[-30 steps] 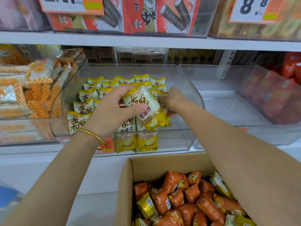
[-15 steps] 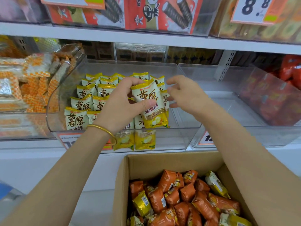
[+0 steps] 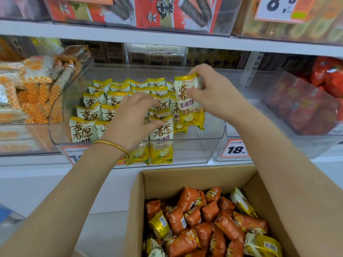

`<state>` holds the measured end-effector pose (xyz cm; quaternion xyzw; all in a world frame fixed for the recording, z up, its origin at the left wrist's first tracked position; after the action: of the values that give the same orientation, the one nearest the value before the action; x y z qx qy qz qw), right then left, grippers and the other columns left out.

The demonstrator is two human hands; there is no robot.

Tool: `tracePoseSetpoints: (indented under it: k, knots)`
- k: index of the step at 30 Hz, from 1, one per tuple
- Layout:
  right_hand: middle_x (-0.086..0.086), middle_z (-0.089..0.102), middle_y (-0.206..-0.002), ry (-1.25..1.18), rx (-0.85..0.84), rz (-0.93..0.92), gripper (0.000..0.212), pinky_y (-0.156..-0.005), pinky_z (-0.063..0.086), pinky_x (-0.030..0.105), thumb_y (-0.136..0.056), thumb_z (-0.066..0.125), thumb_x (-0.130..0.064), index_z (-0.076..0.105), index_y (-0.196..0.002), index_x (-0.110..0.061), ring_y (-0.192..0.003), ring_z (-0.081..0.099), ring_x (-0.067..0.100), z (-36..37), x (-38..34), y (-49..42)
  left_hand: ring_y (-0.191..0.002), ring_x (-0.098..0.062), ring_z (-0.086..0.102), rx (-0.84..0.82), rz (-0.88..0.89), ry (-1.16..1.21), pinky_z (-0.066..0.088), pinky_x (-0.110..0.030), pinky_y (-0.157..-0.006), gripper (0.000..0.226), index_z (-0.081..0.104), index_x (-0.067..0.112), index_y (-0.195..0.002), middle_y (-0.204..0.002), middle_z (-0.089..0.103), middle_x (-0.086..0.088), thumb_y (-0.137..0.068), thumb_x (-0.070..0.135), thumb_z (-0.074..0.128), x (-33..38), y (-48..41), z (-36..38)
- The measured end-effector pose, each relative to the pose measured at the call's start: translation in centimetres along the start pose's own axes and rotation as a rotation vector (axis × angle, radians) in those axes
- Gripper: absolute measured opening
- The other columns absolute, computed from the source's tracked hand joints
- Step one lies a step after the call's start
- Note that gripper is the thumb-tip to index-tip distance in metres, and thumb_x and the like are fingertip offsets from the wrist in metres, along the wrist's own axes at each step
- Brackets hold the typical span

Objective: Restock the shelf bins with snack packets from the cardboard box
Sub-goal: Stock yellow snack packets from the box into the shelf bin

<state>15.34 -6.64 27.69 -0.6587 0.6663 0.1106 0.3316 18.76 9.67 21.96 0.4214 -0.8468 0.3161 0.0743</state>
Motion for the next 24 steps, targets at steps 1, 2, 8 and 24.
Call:
tracePoseSetpoints:
  k: [1,2,8,24]
  knots:
    - [0.004,0.058,-0.097,0.123,0.000,-0.008,0.030,-0.079,0.049,0.038,-0.094,0.053,-0.015,0.046,-0.123,-0.019,-0.092,0.057,0.026,0.4,0.0,-0.2,-0.122,-0.026,0.042,-0.035,0.026,-0.075,0.029,-0.036,-0.102,0.047,0.059,0.017,-0.125,-0.129,0.053,-0.003,-0.081,0.032,0.070,-0.1,0.0,0.4]
    - [0.009,0.058,-0.104,0.221,-0.022,-0.010,0.033,-0.080,0.047,0.036,-0.094,0.050,-0.011,0.044,-0.126,-0.017,-0.098,0.056,0.029,1.2,0.1,-0.4,-0.121,-0.028,0.042,-0.063,0.039,-0.122,0.029,-0.038,-0.101,0.047,0.060,0.018,-0.124,-0.128,0.054,-0.003,-0.081,0.033,0.070,-0.2,0.0,0.8]
    - [0.019,0.040,-0.138,0.184,-0.292,0.265,0.047,-0.062,0.042,0.023,-0.095,0.042,0.003,0.036,-0.139,-0.014,-0.102,0.054,0.030,6.7,4.2,-1.5,-0.117,-0.026,0.039,-0.103,0.023,-0.170,0.033,-0.040,-0.099,0.041,0.063,0.025,-0.120,-0.123,0.055,0.003,-0.081,0.036,0.070,-0.1,0.1,1.5]
    - [0.007,0.043,-0.111,-0.062,-0.279,0.334,0.070,-0.074,0.045,0.030,-0.081,0.071,-0.001,0.026,-0.135,-0.008,-0.098,0.048,0.020,7.3,5.1,-0.7,-0.115,-0.028,0.041,-0.080,0.035,-0.126,0.033,-0.042,-0.099,0.034,0.067,0.025,-0.116,-0.119,0.058,0.000,-0.083,0.033,0.068,-0.3,0.4,1.5]
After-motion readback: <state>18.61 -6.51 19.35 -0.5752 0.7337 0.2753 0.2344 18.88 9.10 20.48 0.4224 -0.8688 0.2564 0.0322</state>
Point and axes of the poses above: each hand's wrist, its own y-axis away from the middle knuckle, its own z-axis out of the palm, x = y × z, the point moved 6 cm from there along -y, towards the middle knuckle
